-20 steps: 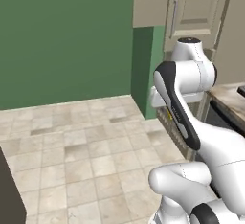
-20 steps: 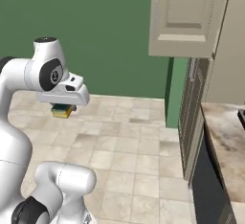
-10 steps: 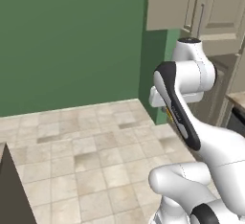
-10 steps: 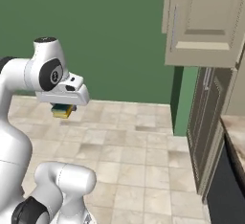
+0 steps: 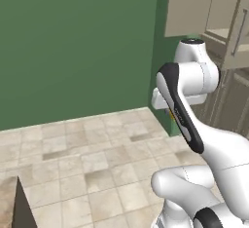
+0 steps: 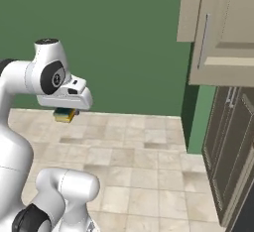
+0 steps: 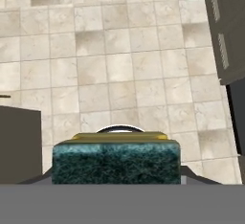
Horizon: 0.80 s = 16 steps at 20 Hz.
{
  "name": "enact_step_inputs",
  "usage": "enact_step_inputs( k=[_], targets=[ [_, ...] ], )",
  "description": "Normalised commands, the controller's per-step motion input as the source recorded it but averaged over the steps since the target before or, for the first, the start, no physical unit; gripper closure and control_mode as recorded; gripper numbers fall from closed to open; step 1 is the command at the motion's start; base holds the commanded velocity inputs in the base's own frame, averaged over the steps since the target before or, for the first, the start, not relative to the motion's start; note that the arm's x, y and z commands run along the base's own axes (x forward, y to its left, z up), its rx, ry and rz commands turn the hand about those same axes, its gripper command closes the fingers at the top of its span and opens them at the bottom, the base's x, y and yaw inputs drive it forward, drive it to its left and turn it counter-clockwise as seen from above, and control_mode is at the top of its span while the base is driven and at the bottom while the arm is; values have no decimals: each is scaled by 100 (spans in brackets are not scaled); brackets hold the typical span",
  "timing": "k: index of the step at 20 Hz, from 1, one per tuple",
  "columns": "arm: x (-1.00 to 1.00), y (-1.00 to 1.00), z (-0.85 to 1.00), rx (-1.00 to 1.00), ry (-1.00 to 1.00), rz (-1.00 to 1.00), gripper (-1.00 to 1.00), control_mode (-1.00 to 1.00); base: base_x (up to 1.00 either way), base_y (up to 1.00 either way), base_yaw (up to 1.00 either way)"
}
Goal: Pick up the sponge and sponge from the sink, and place them back in the cabinet, and close the cabinet doors.
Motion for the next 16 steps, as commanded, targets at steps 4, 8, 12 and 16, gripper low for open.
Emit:
enact_step_inputs(
  k=[4, 8, 12, 16],
  targets=[
    [0, 0, 0, 0, 0, 0, 100, 100, 74, 51, -10],
    [0, 0, 0, 0, 0, 0, 100, 100, 78, 47, -12],
    [0, 0, 0, 0, 0, 0, 100, 100, 80, 40, -14],
    [0, 0, 0, 0, 0, 0, 100, 100, 76, 34, -14]
  ],
)
